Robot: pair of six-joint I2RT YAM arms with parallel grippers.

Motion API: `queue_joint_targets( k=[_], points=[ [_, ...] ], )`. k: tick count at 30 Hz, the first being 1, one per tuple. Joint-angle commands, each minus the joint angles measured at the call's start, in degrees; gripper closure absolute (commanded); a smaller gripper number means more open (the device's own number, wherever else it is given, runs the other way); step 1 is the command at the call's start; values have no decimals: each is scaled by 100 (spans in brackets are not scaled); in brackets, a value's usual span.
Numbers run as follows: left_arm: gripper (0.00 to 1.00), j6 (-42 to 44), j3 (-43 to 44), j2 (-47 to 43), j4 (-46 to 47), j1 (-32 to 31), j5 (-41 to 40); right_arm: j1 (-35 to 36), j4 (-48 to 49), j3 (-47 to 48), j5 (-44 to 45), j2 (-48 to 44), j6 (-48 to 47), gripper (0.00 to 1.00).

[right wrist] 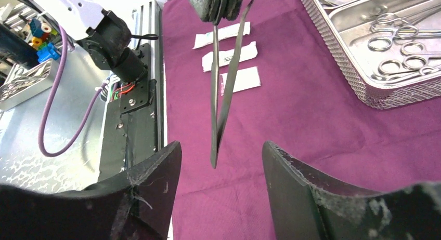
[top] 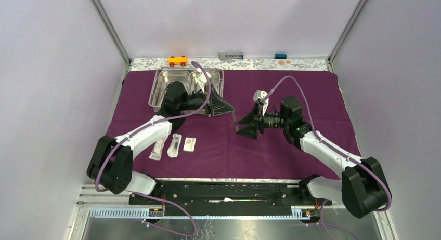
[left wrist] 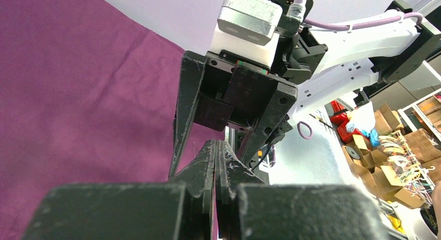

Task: Open and lay out the surgical kit
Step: Place the medical item in the surgical kit.

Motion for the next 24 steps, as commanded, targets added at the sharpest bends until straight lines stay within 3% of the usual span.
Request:
queue_joint_targets(
  k=[1,7,14,19,22,24],
  points=[
    [100,-189,-81,-196,802,19,258,48,260,85,-397,-44,-36,34],
    [100,-818,-192,-139,1712,15,385,69,521,90,-631,113,233,39],
    [100,-960,-242,-68,1975,15,334,109,485,171,-685,110,268,57],
    [100,-933,-260,-42,1987,15,293,110,461,229,-727,32,302,74],
    [100,-757,-244,-55,1742,15,211,109,385,259,-646,-55,268,99],
    [100,-554,-214,-68,1463,19,124,106,387,251,-527,-128,263,100]
  ],
)
